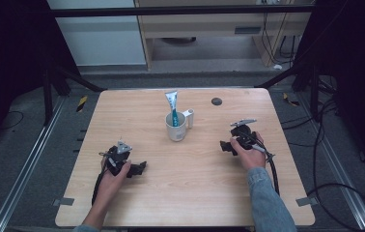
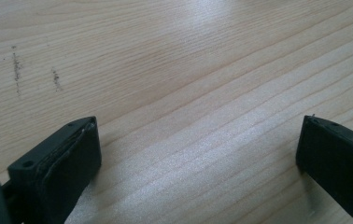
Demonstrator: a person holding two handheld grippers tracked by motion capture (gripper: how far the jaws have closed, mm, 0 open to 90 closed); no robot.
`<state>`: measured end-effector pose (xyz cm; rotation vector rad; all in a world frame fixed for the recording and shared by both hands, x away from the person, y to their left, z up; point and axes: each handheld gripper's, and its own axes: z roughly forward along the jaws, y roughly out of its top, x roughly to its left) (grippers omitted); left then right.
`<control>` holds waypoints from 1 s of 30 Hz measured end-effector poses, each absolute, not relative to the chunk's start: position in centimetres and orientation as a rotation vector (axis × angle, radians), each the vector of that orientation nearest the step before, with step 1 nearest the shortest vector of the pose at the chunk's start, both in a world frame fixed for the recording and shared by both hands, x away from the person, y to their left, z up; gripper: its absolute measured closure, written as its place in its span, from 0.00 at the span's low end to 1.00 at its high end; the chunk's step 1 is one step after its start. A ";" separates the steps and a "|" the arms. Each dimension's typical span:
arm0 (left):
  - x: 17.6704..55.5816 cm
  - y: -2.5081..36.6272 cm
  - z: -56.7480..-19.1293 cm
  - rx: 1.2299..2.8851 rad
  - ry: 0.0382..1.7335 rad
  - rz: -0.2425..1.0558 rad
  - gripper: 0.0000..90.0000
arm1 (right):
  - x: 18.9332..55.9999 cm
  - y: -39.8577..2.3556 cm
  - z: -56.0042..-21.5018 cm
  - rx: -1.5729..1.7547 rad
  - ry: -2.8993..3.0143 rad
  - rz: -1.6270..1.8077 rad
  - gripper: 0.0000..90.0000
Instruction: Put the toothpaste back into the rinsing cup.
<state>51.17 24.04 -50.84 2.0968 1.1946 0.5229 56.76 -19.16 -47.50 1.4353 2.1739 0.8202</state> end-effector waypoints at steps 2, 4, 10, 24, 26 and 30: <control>51.2 24.0 -50.8 2.097 1.195 0.523 0.00 | 56.9 -19.2 -47.9 1.444 2.159 0.825 0.13; 51.2 24.0 -50.8 2.097 1.195 0.523 0.00 | 57.0 -19.2 -48.1 1.449 2.144 0.825 0.13; 51.2 24.0 -50.8 2.097 1.195 0.523 0.00 | 57.5 -19.8 -49.0 1.481 2.079 0.855 0.14; 51.2 24.0 -50.8 2.097 1.195 0.523 0.00 | 58.3 -21.3 -50.6 1.554 2.000 0.851 0.13; 51.2 24.0 -50.8 2.097 1.195 0.523 0.00 | 58.4 -21.2 -50.7 1.539 1.986 0.847 0.11; 51.2 24.0 -50.8 2.098 1.192 0.523 0.00 | 58.5 -21.3 -51.0 1.530 1.966 0.866 0.09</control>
